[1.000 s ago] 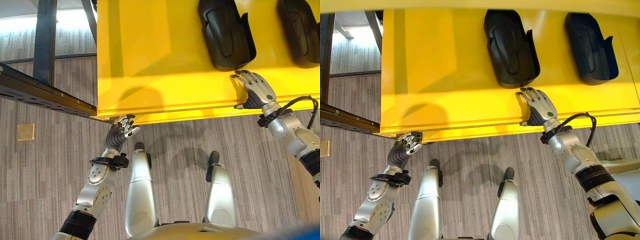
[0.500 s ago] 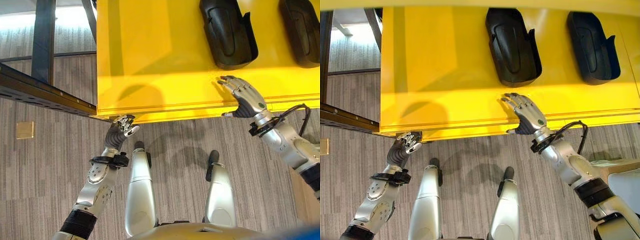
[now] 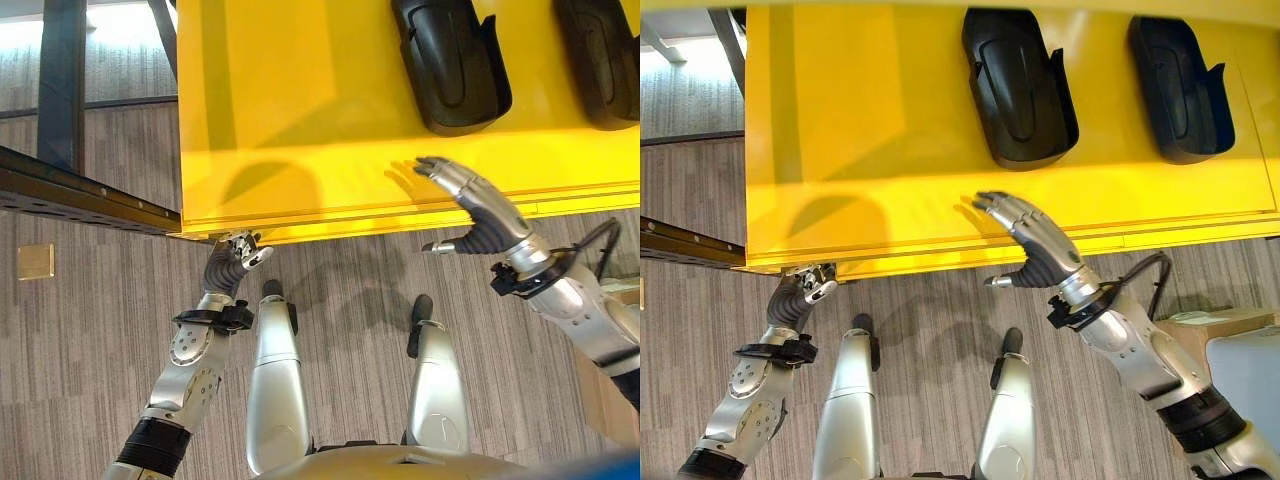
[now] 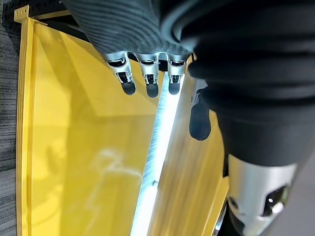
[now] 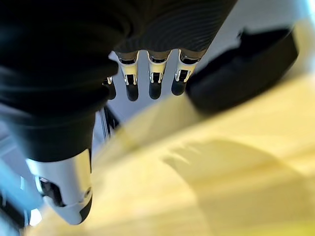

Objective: Move parts from the plastic box to the shelf.

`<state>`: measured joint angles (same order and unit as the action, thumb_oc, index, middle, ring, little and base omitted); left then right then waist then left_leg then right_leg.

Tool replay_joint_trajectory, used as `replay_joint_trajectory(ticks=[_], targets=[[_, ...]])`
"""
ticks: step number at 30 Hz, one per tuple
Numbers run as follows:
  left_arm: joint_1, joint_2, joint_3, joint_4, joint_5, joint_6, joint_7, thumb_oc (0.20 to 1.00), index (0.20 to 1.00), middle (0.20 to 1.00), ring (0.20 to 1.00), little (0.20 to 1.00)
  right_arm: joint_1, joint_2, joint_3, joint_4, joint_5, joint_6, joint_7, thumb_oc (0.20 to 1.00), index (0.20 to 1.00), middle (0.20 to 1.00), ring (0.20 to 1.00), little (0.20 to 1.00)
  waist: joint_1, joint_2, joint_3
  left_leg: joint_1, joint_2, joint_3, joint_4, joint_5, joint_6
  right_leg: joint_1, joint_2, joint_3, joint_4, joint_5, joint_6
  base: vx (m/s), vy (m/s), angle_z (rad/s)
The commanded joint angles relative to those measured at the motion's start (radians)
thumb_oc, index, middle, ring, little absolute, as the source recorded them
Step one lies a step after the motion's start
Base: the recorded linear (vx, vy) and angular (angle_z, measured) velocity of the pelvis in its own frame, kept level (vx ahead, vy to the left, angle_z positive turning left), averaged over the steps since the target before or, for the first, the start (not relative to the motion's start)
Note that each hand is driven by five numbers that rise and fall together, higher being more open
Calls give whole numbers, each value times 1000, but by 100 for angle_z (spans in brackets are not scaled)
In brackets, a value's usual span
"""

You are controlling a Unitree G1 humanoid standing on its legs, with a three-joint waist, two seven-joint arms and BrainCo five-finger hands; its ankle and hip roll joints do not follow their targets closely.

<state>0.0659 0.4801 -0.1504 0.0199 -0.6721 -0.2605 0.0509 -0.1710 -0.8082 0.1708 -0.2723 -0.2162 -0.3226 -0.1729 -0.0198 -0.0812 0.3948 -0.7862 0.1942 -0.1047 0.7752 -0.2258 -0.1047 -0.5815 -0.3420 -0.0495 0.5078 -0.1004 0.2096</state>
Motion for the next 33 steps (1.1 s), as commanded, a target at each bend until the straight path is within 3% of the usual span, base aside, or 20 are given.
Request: replay_joint_trajectory(ticks=[1,2,8,19,33], targets=[[2,4,10,-84,57,-66,16,1000,1000,1000,1000,1000,-41,23,-71,-22,133,-74,-68,1000,1000,1000,1000,1000,6,18,-30,23,-6,35,-81,86,24,-37,45,20,193,-68,-90,82,-19,-3],[5,-1,6,-84,56,-66,21,1000,1000,1000,1000,1000,-46,74,-123,-29,176,-89,-107,1000,1000,1000,1000,1000,1,19,-34,33,-4,33,-70,53,17,-28,47,23,203,-95,-85,2,-2,-4],[3,-9,-10,-72,42,-68,27,1000,1000,1000,1000,1000,-95,238,-217,16,252,-108,-218,1000,1000,1000,1000,1000,0,25,-42,30,-4,34,-67,50,19,-30,51,26,203,-93,-87,13,-3,-6],[-5,3,-20,-58,45,-56,20,1000,1000,1000,1000,1000,-239,282,-216,195,323,-82,-293,1000,1000,1000,1000,1000,21,31,-48,31,-11,31,-66,49,21,-26,54,26,206,-96,-89,0,0,0],[-5,22,-26,-56,31,-40,4,1000,1000,1000,1000,1000,-480,214,-152,479,568,-66,-245,1000,1000,1000,1000,1000,63,41,-22,42,-22,30,-61,52,22,-20,48,28,221,-103,-97,0,0,0]])
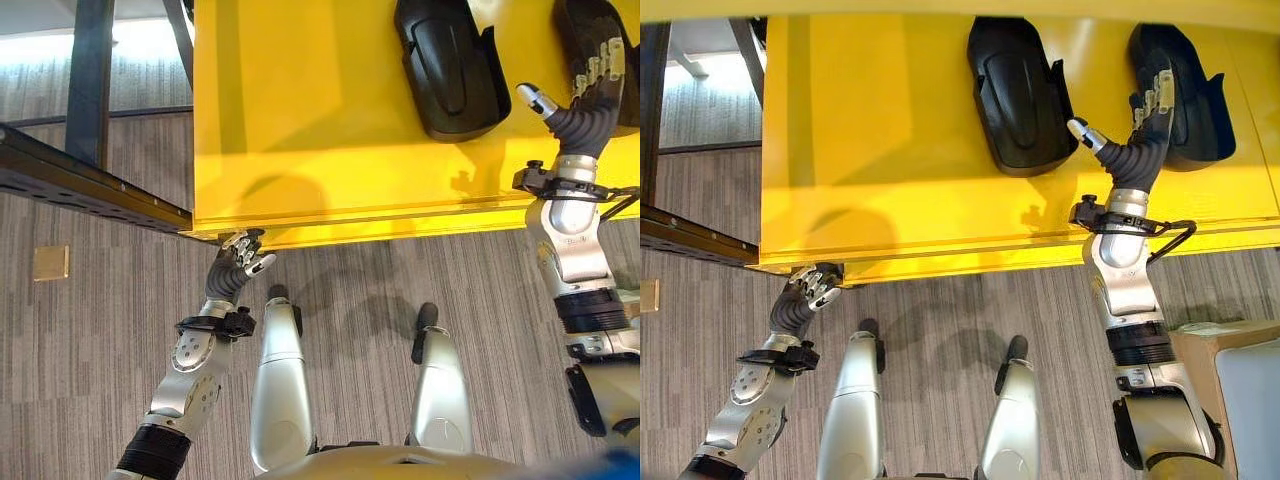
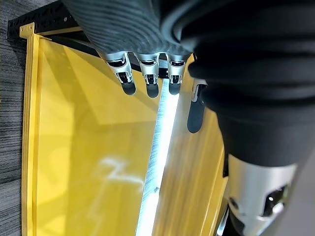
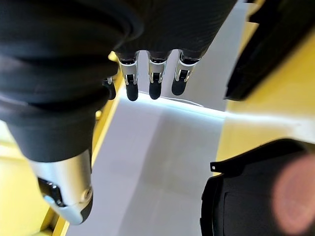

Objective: Move parts from the plastic box to the shelf.

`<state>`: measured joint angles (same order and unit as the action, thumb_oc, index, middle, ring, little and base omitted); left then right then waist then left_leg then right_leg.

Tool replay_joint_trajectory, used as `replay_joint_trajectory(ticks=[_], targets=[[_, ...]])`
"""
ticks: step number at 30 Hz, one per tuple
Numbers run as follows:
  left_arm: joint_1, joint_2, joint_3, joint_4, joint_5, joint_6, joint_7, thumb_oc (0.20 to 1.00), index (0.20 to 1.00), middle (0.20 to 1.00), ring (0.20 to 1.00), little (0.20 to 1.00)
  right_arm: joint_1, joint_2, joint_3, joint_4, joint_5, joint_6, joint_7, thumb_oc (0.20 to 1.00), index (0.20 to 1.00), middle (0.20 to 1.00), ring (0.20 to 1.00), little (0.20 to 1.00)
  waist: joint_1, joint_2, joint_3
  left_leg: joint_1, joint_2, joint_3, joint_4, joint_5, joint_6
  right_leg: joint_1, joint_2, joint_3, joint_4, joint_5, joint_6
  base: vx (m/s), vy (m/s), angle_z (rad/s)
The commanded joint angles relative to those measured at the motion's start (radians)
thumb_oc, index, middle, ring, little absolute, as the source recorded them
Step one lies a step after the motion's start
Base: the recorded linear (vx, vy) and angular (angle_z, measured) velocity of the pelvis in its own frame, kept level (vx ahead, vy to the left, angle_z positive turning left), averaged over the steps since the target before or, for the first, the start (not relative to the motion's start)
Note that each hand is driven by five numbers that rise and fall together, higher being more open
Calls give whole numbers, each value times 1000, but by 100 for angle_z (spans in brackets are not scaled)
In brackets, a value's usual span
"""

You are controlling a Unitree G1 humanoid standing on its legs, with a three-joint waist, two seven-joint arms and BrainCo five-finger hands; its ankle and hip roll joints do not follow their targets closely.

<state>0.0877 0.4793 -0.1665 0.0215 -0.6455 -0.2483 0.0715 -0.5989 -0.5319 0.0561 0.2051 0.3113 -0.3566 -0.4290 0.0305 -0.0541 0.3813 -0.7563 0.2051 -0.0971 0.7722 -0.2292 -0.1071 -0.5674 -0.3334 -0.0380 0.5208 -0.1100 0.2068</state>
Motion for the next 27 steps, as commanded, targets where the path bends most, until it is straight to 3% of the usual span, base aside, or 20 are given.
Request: replay_joint_trajectory(ticks=[1,11,27], targets=[[-28,23,-11,-58,2,-49,-17,1000,1000,1000,1000,1000,-62,-63,-37,19,63,-33,16,1000,1000,1000,1000,1000,14,14,-8,11,-33,22,-58,56,24,-34,39,17,209,-95,-95,0,0,0],[-30,27,-14,-60,-8,-49,-20,1000,1000,1000,1000,1000,-132,-90,-2,106,96,-13,29,1000,1000,1000,1000,1000,25,16,3,10,-33,21,-55,60,23,-34,37,17,214,-94,-97,0,0,0],[-39,42,-24,-60,-14,-59,-22,1000,1000,1000,1000,1000,-252,-119,58,407,98,47,18,1000,1000,1000,1000,1000,43,24,23,7,-42,17,-50,60,28,-37,33,17,228,-97,-98,0,0,0]])
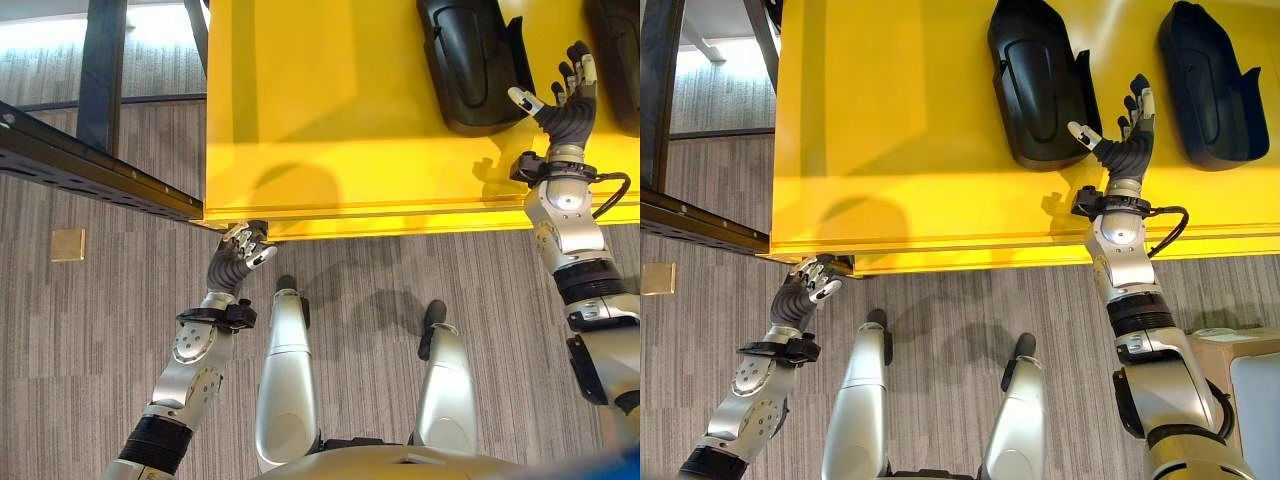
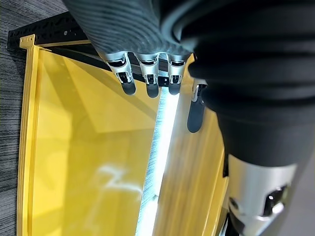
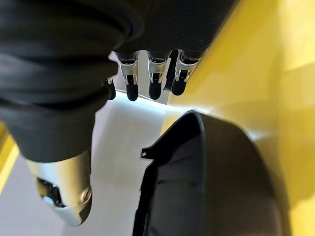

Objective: Move parts from the plastic box to the shelf.

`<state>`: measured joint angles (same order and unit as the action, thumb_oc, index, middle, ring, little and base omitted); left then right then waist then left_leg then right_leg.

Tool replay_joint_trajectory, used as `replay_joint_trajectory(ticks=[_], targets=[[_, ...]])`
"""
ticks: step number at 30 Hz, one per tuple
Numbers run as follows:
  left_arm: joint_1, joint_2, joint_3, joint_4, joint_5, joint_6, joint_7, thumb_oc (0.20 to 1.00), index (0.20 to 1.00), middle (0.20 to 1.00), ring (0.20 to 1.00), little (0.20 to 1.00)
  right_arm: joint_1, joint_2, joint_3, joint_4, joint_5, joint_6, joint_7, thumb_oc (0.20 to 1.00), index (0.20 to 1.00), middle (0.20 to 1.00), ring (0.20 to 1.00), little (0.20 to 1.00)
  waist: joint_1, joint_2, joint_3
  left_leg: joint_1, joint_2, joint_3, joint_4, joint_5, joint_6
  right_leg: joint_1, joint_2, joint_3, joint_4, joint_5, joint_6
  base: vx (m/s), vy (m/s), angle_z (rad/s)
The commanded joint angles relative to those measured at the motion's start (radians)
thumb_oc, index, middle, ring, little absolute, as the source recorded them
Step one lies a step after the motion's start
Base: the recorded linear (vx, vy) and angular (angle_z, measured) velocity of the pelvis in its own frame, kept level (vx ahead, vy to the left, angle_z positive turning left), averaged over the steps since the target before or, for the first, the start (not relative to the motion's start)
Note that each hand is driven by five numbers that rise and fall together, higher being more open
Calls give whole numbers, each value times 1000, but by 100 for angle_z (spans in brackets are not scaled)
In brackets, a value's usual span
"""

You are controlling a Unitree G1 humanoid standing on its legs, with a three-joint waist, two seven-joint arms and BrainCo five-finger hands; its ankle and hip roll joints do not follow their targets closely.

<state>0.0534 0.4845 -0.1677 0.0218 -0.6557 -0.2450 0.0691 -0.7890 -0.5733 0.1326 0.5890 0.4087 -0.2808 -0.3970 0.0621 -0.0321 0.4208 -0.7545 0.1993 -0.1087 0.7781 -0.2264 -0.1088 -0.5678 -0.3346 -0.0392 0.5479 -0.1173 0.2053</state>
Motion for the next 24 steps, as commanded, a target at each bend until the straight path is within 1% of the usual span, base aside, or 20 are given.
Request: replay_joint_trajectory(ticks=[1,7,20,21,23,24], targets=[[-4,38,-23,-62,-5,-63,-21,1000,1000,1000,1000,1000,-66,-83,-15,32,-4,-27,-15,1000,1000,1000,1000,1000,12,3,-16,5,-36,29,-55,57,30,-36,34,19,201,-89,-97,0,0,0],[-10,39,-22,-59,-4,-66,-16,1000,1000,1000,1000,1000,-69,-74,-12,58,16,-26,-9,1000,1000,1000,1000,1000,10,6,-11,5,-36,30,-56,58,31,-40,34,19,204,-90,-98,0,0,0],[2,32,-10,-60,-12,-68,-19,1000,1000,1000,1000,1000,0,-58,9,-16,-8,-22,34,1000,1000,1000,1000,1000,9,3,-7,-3,-38,26,-53,62,31,-47,31,17,212,-88,-98,-2,-3,1],[2,33,-9,-59,-11,-68,-20,1000,1000,1000,1000,1000,2,-56,9,-18,-1,-22,38,1000,1000,1000,1000,1000,9,2,-7,-3,-38,26,-52,62,31,-46,31,17,213,-88,-98,-8,-5,4],[0,32,-7,-60,-13,-67,-18,1000,1000,1000,1000,1000,20,-29,0,-42,75,-42,66,1000,1000,1000,1000,1000,8,1,-5,-4,-36,27,-52,64,30,-48,32,17,214,-89,-99,0,0,0],[0,32,-7,-60,-13,-67,-18,1000,1000,1000,1000,1000,21,-29,0,-42,76,-42,66,1000,1000,1000,1000,1000,8,0,-5,-4,-36,27,-52,64,30,-48,32,17,214,-89,-99,0,0,0]])
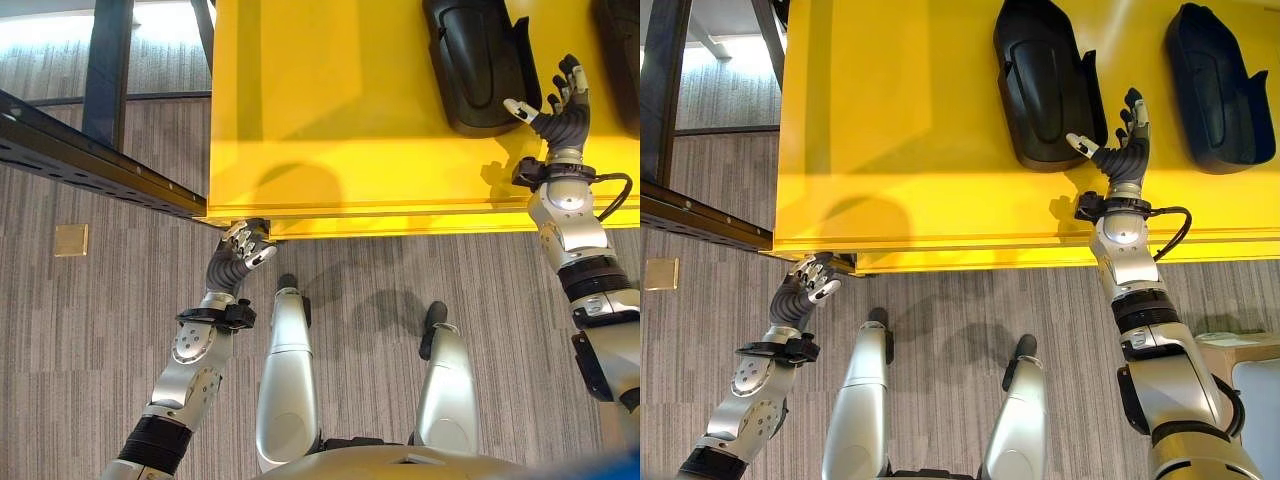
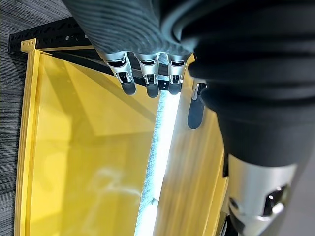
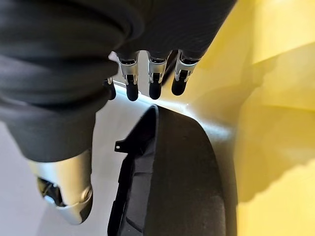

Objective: Move parts from the plastic box to the shelf.

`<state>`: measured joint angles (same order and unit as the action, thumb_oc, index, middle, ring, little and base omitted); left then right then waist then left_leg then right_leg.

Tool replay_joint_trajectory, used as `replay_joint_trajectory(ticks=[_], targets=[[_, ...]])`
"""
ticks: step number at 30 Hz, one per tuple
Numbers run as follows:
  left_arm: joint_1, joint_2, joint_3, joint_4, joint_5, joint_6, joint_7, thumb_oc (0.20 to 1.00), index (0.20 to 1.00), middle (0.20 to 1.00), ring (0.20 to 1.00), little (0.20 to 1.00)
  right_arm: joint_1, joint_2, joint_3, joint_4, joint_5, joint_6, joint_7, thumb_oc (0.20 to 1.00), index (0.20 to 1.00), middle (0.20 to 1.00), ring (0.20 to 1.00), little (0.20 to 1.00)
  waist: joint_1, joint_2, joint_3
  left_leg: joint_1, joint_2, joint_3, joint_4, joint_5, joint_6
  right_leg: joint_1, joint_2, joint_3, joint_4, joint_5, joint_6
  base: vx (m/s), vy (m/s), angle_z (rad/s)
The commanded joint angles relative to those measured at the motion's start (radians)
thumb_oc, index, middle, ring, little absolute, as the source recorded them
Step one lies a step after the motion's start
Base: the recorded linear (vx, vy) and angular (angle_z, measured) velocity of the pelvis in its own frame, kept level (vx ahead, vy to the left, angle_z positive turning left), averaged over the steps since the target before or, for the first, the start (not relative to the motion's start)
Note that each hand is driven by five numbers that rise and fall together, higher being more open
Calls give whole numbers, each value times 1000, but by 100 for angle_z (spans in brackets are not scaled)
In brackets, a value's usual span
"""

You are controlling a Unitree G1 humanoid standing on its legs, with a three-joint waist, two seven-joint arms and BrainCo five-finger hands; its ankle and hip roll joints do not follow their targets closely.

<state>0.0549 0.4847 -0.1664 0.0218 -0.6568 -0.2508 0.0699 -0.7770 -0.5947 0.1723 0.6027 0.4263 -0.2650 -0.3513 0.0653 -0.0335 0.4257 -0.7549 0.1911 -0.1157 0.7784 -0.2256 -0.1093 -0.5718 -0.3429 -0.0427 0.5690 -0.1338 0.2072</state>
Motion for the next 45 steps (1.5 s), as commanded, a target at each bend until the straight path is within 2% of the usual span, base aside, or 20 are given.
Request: replay_joint_trajectory(ticks=[1,16,45], targets=[[-2,32,-8,-59,-11,-60,-17,1000,1000,1000,1000,1000,13,-2,-39,-63,66,-57,27,1000,1000,1000,1000,1000,5,1,-10,-4,-28,34,-52,63,30,-45,41,21,194,-73,-101,0,0,0],[-4,29,-8,-62,-9,-53,-19,1000,1000,1000,1000,1000,49,36,-26,-122,110,-56,69,1000,1000,1000,1000,1000,6,-3,-3,-7,-28,34,-57,71,30,-47,39,19,193,-70,-102,0,0,0],[-6,25,-6,-54,-9,-53,-7,1000,1000,1000,1000,1000,41,33,-71,-116,103,-69,28,1000,1000,1000,1000,1000,3,-7,-2,-5,-27,32,-60,68,31,-47,43,24,190,-69,-100,0,0,0]])
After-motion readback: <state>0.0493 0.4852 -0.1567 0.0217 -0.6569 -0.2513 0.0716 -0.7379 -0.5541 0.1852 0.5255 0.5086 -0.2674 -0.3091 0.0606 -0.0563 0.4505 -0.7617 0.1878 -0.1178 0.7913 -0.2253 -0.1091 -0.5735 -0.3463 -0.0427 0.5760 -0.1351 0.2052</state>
